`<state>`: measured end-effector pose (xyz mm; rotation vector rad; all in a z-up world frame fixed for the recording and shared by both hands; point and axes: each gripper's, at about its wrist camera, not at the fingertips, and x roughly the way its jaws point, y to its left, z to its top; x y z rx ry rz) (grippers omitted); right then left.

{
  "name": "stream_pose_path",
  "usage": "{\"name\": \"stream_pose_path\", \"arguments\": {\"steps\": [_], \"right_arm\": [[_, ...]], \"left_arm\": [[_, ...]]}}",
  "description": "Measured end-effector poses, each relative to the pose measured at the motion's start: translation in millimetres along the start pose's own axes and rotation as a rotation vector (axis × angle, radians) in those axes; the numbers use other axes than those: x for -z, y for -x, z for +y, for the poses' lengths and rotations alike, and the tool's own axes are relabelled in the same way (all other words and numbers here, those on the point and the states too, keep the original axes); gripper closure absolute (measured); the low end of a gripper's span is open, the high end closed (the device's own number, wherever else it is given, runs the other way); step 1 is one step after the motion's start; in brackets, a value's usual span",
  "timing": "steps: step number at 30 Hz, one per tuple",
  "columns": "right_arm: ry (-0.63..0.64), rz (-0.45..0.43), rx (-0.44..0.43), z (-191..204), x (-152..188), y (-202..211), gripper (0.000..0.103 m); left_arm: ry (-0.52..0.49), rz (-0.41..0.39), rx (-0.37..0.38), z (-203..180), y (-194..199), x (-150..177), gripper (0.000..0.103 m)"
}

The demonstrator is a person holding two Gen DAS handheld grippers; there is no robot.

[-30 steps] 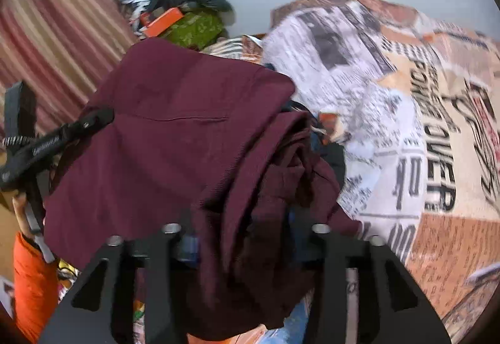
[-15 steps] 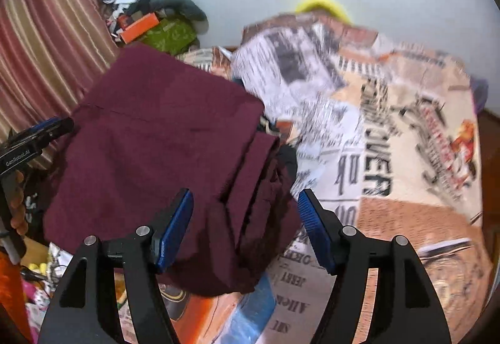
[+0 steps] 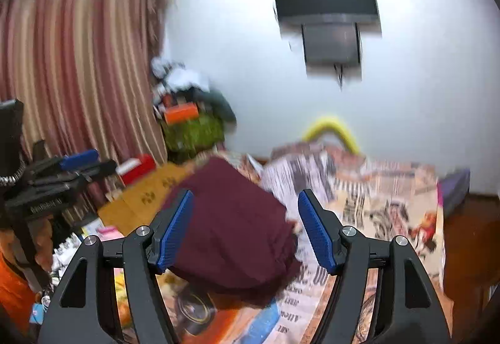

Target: Fold large clothes

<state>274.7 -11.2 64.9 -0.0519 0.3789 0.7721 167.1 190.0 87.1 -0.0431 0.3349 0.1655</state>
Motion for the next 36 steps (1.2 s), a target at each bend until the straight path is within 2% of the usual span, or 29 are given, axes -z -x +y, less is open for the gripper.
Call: {"name": "stream_pose_path", "arguments": {"steps": [4,7,10,12,15,20,23,25,28,36], "right_arm": [[-0.007,-0.109,-0.034,10,-3,45,0.037],[-0.007,-0.174,-0.048,17,0,75,0.037],[-0.009,-0.24,-0.029,23,9,100,0.037],[0.0,-0.257,-0.023,27,15,109,0.037],[-0.007,-0.271,-0.015,32,27,119,0.037],[-0.017,-0.255,0.034,34,38,118,0.037],[-0.017,-0.232,0.051,36,42,119,0.024],[-0.018,-0.231,0.07,38,44,121,0.012],[-0.015,-0.223,0.093,40,45,122,0.0],[-0.041,-0.209,0.093,39,48,122,0.0]], "left_arm": [[0.022,-0.105,0.062,-18,57,2,0.038],[0.029,-0.168,0.073,-29,88,9,0.038],[0.014,-0.259,0.003,-46,122,25,0.038],[0.008,-0.287,-0.031,-55,135,35,0.038],[-0.002,-0.287,-0.033,-68,148,51,0.036],[0.069,-0.269,-0.043,-66,157,64,0.018],[0.105,-0.258,-0.062,-62,161,70,0.007],[0.13,-0.246,-0.077,-56,160,74,0.005],[0.134,-0.233,-0.112,-57,164,82,0.004],[0.113,-0.219,-0.146,-60,166,94,0.002]]}}
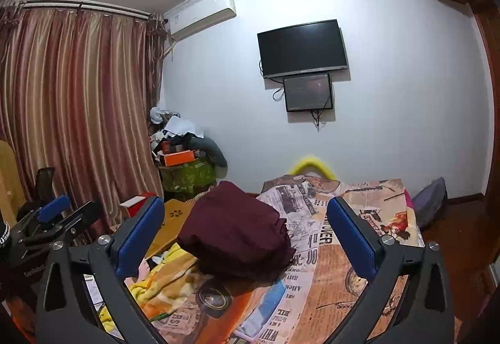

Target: Fold large clothes

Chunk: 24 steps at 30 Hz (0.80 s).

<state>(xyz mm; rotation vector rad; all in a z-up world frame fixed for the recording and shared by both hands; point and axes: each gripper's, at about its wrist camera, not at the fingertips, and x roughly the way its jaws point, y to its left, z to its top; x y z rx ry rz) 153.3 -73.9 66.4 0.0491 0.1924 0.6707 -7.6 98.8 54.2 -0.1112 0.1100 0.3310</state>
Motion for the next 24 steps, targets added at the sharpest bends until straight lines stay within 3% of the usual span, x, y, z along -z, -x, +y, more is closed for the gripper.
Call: {"name": "stream_pose_path", "arguments": {"steps": [24], "right_arm": [[0.021,0.036,0.005,3,8,10,0.0]], "left_arm": [[0.0,0.021,0.019,-2,-7,8,0.0]]}}
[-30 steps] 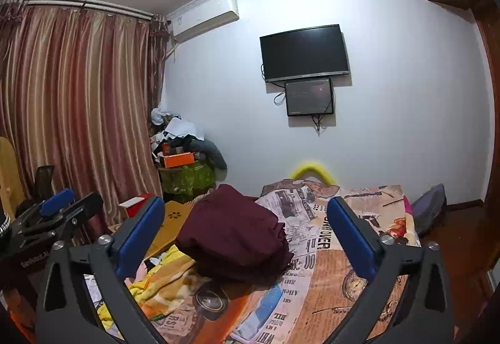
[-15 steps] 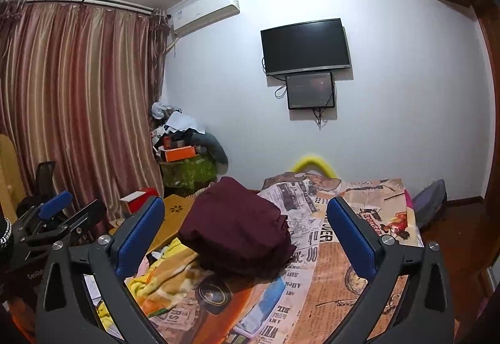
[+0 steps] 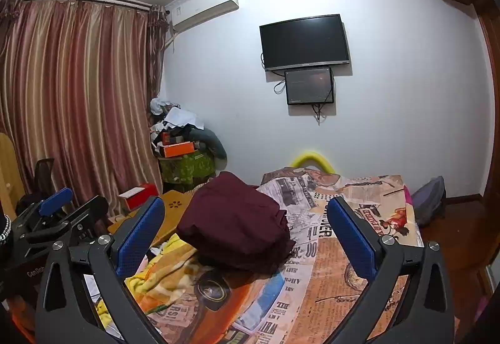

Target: Fold large clothes

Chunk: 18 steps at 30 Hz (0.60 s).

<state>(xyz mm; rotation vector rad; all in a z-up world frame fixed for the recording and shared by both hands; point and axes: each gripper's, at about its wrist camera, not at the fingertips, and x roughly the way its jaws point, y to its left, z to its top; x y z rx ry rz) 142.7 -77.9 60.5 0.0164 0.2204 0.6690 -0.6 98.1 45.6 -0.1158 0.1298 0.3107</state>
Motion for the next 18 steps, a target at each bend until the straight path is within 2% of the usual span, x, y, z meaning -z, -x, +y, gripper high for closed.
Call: {"name": "stream_pose_path", "arguments": {"steps": [18], "right_arm": [[-0.013,0.017,-0.006,-3.6,0.8,-1.9,0.0]], "left_arm": [[-0.003,0.018,0.018,0.6,-6.3,1.7,0.0]]}}
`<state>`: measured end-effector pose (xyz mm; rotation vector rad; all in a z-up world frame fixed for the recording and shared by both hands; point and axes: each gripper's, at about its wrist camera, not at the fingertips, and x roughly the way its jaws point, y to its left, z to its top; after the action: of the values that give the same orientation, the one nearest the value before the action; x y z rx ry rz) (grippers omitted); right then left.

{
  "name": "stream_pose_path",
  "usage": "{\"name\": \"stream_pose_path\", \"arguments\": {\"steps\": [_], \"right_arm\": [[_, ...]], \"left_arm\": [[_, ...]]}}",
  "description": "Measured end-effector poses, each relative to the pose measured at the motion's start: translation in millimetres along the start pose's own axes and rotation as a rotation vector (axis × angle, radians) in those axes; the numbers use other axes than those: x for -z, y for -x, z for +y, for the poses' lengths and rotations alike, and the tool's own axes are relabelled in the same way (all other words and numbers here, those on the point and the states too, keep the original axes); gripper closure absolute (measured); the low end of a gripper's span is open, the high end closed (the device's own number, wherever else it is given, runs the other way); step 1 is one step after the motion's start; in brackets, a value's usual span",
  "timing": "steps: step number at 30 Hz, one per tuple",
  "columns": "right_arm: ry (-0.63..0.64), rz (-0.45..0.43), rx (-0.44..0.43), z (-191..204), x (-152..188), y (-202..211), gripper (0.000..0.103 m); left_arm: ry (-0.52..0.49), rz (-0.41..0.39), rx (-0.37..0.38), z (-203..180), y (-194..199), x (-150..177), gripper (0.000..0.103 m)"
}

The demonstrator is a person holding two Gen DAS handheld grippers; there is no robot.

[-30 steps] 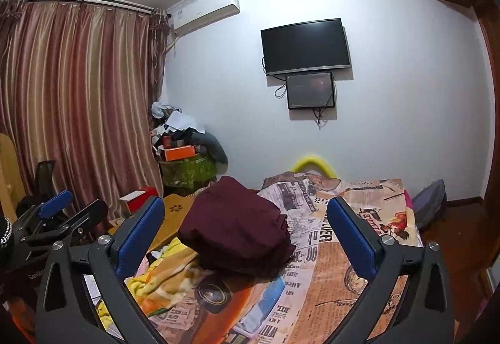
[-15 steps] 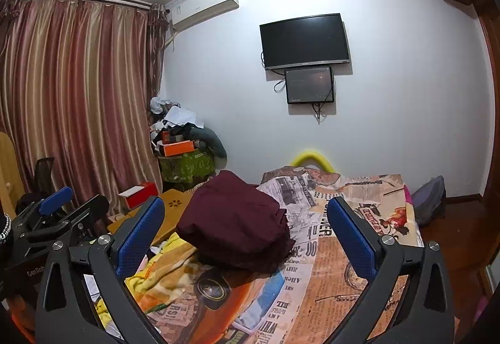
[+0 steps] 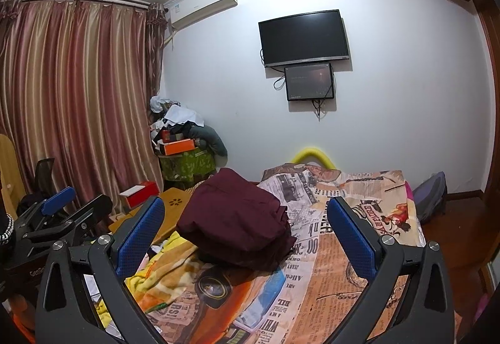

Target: Fold large clothes

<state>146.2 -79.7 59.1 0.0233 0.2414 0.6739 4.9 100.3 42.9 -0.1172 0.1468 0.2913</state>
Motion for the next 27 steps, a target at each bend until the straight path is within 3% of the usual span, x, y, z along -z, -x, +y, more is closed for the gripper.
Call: {"name": "stream_pose_path", "arguments": {"steps": [27], "right_arm": [[-0.007,0.01,0.003,-2.8,4.6,-2.9,0.0]], "left_arm": [[-0.005,0.0,0.042,-1.4,-0.6,-1.6,0.0]]}}
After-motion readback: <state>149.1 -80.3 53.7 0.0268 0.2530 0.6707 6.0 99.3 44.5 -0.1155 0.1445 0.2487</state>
